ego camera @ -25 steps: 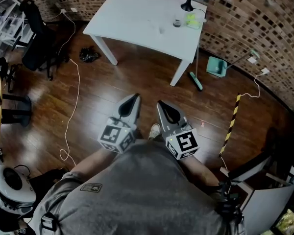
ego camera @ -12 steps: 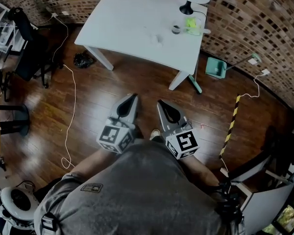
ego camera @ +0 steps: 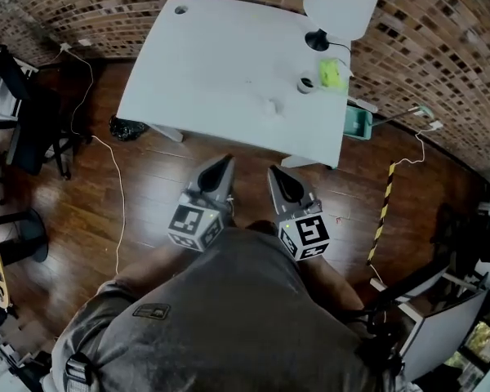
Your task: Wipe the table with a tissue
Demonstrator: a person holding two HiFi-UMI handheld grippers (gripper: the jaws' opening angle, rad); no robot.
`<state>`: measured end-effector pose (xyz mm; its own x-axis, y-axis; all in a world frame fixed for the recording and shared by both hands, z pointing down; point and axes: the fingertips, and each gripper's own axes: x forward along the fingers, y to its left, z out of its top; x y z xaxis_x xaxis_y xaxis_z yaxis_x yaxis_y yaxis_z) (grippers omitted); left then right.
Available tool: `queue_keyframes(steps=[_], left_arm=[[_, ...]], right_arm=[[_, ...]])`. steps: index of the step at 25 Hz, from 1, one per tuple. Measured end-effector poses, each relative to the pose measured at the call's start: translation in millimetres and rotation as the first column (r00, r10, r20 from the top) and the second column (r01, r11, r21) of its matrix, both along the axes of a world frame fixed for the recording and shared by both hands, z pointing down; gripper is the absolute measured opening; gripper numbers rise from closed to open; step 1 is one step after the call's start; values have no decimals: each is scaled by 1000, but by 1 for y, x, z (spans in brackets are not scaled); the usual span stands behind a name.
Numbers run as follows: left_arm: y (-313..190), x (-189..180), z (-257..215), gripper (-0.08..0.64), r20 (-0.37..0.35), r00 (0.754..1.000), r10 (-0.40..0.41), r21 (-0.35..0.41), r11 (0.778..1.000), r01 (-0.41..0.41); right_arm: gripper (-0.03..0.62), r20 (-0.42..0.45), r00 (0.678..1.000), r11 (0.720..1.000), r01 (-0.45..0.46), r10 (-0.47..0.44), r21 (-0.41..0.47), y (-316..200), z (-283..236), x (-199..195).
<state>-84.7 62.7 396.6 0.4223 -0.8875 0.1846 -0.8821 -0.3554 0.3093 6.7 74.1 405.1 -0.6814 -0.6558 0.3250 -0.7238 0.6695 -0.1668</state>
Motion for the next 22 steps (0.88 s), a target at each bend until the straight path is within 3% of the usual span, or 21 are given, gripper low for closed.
queue_keyframes(steps=[8, 18, 22], left_arm=[[-62, -34, 11, 2, -14, 995, 96, -33, 995, -96], [-113, 3, 50, 2, 61, 986, 157, -111, 982, -150], [-127, 22, 79, 1, 84, 983, 165, -193, 970, -147]], right_arm=[[11, -17, 995, 995, -99, 99, -17, -61, 4, -34], [11, -45, 992, 989, -125, 122, -77, -106, 37, -3], [11, -57, 994, 987, -103, 97, -126, -124, 57, 16]])
